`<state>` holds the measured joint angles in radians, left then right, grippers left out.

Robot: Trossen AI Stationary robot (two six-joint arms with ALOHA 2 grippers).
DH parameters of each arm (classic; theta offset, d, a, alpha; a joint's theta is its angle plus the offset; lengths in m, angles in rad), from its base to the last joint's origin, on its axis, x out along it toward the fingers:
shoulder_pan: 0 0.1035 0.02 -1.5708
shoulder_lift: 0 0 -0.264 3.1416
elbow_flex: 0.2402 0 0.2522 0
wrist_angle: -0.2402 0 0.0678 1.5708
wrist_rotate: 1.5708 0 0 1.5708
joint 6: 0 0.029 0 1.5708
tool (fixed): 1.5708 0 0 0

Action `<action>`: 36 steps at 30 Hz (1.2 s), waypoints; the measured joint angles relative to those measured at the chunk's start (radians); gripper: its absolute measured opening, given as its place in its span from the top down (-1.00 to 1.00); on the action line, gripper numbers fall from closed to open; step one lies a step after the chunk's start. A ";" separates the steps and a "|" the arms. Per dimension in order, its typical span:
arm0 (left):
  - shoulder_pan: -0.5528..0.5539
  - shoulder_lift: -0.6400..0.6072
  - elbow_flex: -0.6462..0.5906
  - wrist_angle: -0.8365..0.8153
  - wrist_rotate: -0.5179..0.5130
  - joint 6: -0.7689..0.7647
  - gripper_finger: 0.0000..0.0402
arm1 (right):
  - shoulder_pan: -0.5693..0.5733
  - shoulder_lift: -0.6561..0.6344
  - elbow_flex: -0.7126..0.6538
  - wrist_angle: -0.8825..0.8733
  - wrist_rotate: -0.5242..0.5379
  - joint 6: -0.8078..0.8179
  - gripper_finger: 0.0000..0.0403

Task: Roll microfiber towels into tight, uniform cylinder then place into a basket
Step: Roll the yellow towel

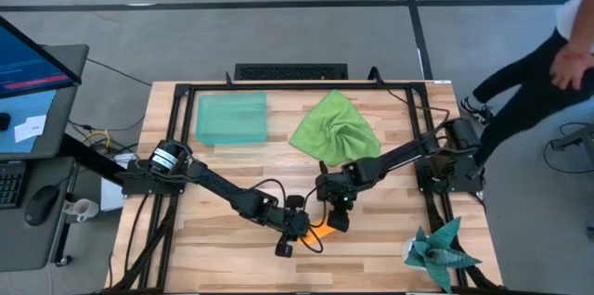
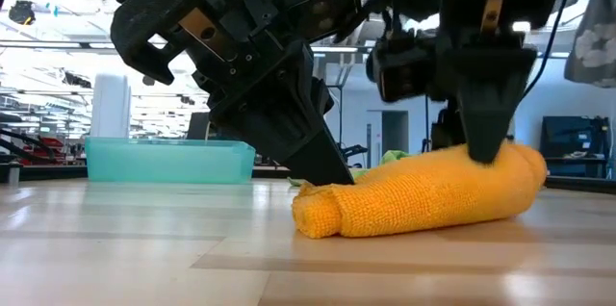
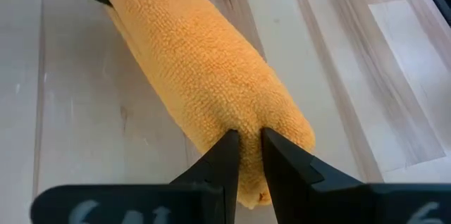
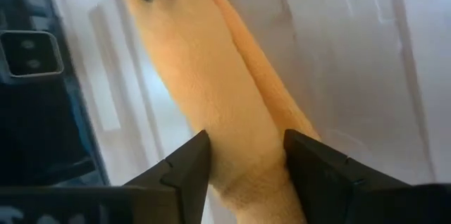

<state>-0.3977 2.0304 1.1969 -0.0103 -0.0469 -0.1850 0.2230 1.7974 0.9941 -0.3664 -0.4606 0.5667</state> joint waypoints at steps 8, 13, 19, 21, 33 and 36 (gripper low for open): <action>-0.002 -0.001 0.000 -0.008 -0.009 -0.001 0.73 | 0.035 -0.093 0.001 -0.089 0.121 -0.001 0.00; -0.001 -0.001 0.000 -0.008 -0.010 -0.002 0.73 | 0.063 -0.156 0.002 -0.131 0.198 -0.001 -0.01; -0.001 -0.001 0.000 -0.008 -0.010 -0.004 0.73 | 0.130 -0.225 0.002 -0.122 0.344 -0.066 0.00; -0.001 -0.001 0.000 -0.008 -0.010 -0.004 0.73 | 0.173 -0.227 0.002 -0.098 0.432 -0.099 0.00; -0.001 -0.001 0.000 -0.007 -0.011 -0.004 0.73 | 0.295 -0.081 0.003 0.120 0.545 -0.261 0.04; -0.001 -0.001 0.000 -0.007 -0.012 -0.004 0.73 | 0.307 -0.046 0.003 0.137 0.545 -0.310 0.09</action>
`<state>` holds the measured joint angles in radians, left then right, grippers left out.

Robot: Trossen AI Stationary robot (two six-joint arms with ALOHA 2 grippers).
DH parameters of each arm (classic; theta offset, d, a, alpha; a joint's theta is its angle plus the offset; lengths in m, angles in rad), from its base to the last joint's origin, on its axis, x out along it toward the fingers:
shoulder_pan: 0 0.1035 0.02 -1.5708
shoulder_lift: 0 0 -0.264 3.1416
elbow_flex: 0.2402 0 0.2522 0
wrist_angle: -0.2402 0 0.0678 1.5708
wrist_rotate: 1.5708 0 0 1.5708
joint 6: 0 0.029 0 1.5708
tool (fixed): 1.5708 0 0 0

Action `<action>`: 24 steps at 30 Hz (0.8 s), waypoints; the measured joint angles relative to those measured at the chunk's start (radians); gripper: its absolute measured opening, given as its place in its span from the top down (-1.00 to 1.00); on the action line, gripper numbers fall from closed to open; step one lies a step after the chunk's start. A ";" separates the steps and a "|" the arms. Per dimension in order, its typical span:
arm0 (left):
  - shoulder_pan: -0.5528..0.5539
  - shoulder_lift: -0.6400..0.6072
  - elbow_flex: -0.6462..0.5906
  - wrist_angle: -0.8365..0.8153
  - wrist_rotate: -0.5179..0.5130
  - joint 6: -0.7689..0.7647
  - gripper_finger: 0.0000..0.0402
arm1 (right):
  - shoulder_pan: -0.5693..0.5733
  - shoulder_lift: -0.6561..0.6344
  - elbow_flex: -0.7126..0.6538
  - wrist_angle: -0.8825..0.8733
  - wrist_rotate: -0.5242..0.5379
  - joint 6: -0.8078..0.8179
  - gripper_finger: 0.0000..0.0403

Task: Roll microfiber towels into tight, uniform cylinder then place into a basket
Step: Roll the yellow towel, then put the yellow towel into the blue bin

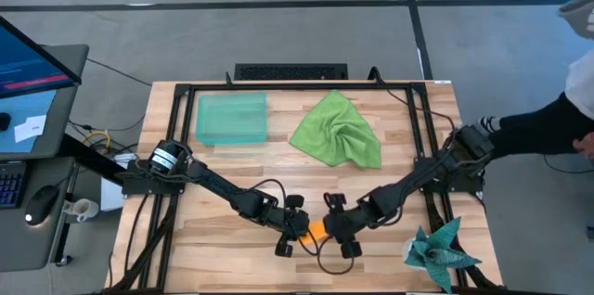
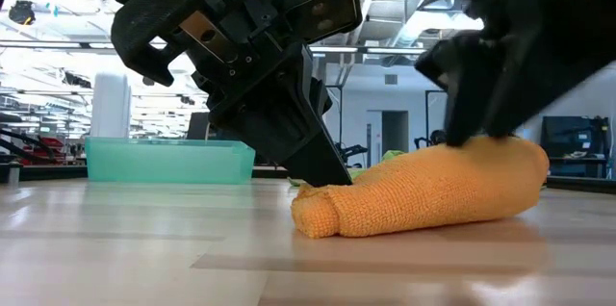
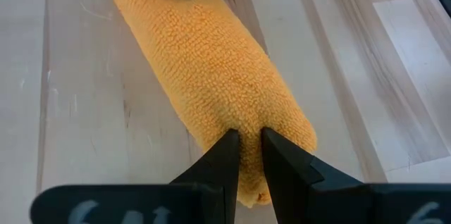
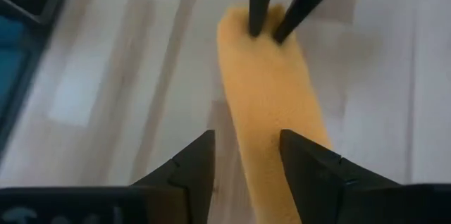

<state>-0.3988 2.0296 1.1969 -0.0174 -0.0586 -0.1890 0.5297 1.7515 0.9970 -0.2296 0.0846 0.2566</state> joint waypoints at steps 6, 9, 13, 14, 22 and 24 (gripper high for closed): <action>0.001 0.000 0.000 0.001 -0.003 0.000 0.73 | -0.012 0.065 0.003 -0.029 0.010 0.054 0.28; 0.001 0.000 0.000 0.002 -0.008 0.000 0.73 | -0.015 0.095 0.006 -0.031 -0.006 0.079 0.35; 0.000 -0.001 0.000 0.001 -0.054 0.013 0.73 | -0.013 0.123 0.008 -0.035 -0.017 0.082 0.41; 0.000 -0.003 0.000 0.000 -0.059 0.023 0.73 | -0.013 0.124 0.008 -0.035 -0.018 0.083 0.42; -0.036 -0.082 -0.001 0.000 -0.163 0.043 0.73 | -0.013 0.125 0.004 -0.021 -0.024 0.092 0.41; -0.053 -0.094 -0.001 0.034 -0.209 0.040 0.73 | -0.013 0.125 0.003 -0.019 -0.025 0.102 0.41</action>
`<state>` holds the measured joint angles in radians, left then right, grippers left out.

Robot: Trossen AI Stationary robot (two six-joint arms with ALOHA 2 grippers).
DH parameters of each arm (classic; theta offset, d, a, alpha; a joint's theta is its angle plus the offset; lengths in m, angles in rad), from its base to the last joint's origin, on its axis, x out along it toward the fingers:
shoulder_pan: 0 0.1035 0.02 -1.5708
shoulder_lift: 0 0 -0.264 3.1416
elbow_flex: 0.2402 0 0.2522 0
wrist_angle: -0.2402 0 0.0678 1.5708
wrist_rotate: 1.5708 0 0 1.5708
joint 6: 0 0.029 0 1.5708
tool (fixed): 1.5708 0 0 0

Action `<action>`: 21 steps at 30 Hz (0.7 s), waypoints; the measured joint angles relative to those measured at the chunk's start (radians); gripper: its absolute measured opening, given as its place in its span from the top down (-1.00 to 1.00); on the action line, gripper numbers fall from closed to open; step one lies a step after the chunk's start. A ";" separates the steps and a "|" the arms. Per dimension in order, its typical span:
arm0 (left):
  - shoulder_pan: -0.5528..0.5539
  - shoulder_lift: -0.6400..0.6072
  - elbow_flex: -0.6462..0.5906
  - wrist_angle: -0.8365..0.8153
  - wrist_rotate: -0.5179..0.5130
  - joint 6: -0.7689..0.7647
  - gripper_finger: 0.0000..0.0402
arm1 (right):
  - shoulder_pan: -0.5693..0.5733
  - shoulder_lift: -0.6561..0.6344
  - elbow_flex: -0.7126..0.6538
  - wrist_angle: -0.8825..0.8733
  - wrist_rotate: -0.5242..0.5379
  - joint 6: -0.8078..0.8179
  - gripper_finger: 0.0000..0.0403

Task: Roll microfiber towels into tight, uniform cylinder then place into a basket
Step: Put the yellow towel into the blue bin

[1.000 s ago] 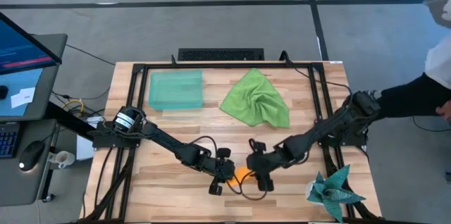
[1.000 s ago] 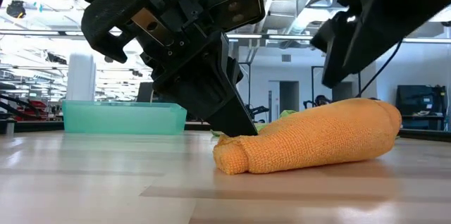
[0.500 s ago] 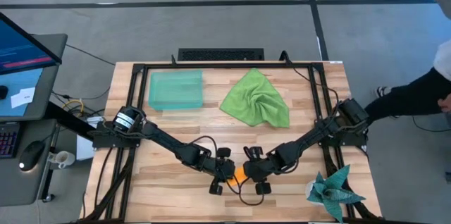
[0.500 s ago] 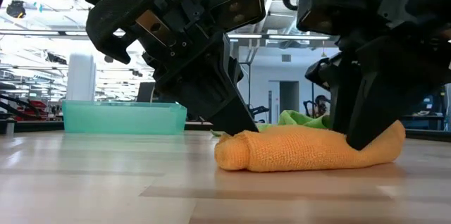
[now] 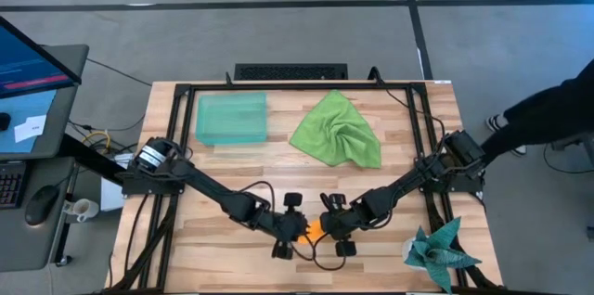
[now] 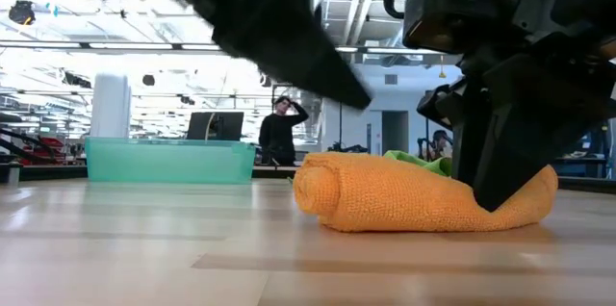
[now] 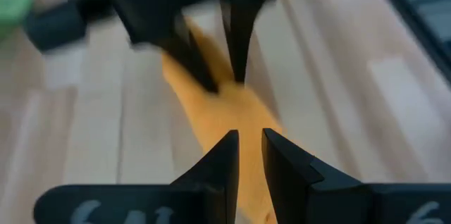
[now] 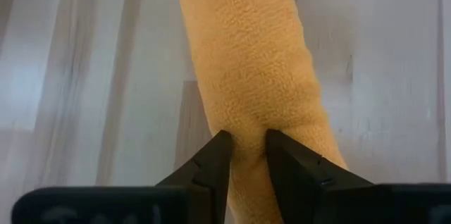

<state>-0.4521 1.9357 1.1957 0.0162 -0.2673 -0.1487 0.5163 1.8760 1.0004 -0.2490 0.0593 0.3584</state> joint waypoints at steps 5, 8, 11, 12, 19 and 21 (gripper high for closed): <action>-0.027 0.010 0.001 0.146 -0.035 -0.070 0.73 | -0.002 0.000 -0.001 0.004 0.018 0.056 0.41; -0.026 0.041 -0.002 0.186 -0.030 -0.143 0.73 | -0.002 0.000 -0.002 0.008 0.021 0.060 0.41; -0.014 0.080 -0.001 0.194 -0.034 -0.200 0.73 | -0.002 0.000 -0.002 0.009 0.022 0.061 0.41; -0.010 0.091 -0.001 0.188 -0.034 -0.212 0.73 | -0.002 0.000 -0.002 0.009 0.022 0.061 0.41; 0.014 0.111 -0.001 0.210 -0.010 -0.221 0.73 | -0.002 0.000 -0.003 0.011 0.022 0.061 0.41; 0.015 0.109 -0.001 0.235 0.025 -0.190 0.72 | -0.002 0.000 -0.003 0.011 0.022 0.061 0.41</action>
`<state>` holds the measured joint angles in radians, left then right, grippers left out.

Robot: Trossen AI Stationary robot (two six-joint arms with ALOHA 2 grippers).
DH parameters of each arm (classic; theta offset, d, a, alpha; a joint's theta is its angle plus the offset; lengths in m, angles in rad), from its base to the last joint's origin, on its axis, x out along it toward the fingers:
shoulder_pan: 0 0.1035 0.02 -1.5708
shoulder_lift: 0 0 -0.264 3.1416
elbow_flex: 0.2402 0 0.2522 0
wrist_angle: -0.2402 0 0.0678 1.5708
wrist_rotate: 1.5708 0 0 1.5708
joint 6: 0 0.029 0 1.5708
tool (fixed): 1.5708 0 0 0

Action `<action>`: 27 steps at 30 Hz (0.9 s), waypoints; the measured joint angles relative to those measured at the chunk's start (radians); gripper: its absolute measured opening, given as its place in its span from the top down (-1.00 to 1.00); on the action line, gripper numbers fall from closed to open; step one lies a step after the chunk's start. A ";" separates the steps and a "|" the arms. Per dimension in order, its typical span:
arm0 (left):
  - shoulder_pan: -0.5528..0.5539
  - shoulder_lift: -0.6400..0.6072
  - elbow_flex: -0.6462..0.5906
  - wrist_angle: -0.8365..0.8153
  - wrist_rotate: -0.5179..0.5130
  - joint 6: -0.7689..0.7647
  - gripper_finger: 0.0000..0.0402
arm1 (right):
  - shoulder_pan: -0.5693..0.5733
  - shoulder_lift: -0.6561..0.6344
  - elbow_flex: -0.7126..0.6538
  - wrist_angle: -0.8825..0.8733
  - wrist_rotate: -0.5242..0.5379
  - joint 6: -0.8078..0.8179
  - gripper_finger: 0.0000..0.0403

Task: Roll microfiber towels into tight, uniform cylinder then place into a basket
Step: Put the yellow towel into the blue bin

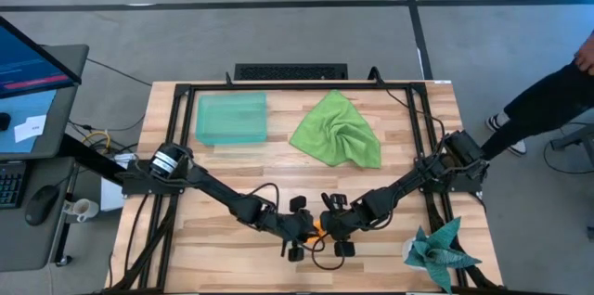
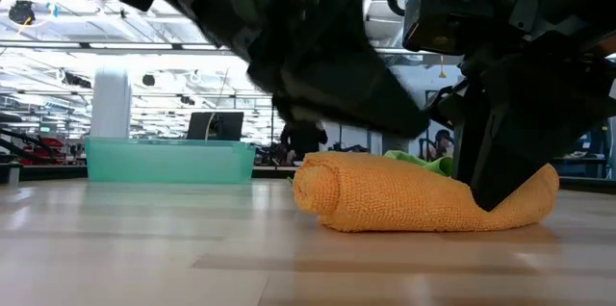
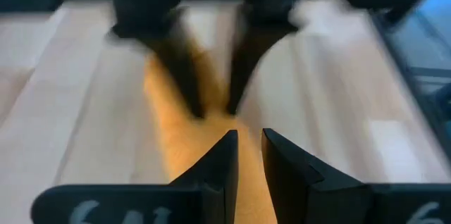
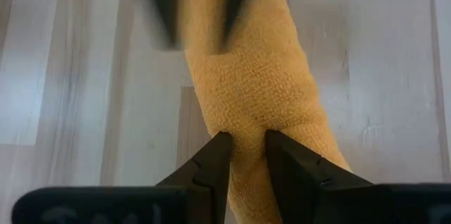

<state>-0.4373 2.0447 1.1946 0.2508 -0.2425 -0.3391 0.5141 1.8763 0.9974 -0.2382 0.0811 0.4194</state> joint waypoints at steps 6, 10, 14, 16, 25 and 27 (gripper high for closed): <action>0.002 -0.005 0.000 0.013 -0.005 0.044 0.55 | 0.000 0.000 0.000 0.002 0.001 0.000 0.41; 0.002 -0.001 0.000 0.010 -0.036 0.041 0.29 | 0.000 0.002 -0.001 0.020 0.002 0.001 0.41; 0.006 0.001 0.000 -0.040 -0.049 -0.027 0.00 | 0.000 0.002 -0.001 0.020 0.002 0.001 0.41; 0.009 0.001 0.000 -0.084 -0.051 -0.084 -0.13 | 0.000 0.002 -0.001 0.020 0.002 0.001 0.41; 0.028 0.001 0.001 -0.195 -0.020 -0.281 -0.38 | 0.003 0.002 -0.001 0.020 0.005 0.001 0.41; 0.028 0.001 0.001 -0.206 -0.008 -0.297 -0.38 | 0.003 0.002 -0.001 0.020 0.005 0.001 0.41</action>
<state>-0.4091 2.0460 1.1954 0.0446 -0.2501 -0.6362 0.5167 1.8786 0.9966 -0.2179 0.0860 0.4201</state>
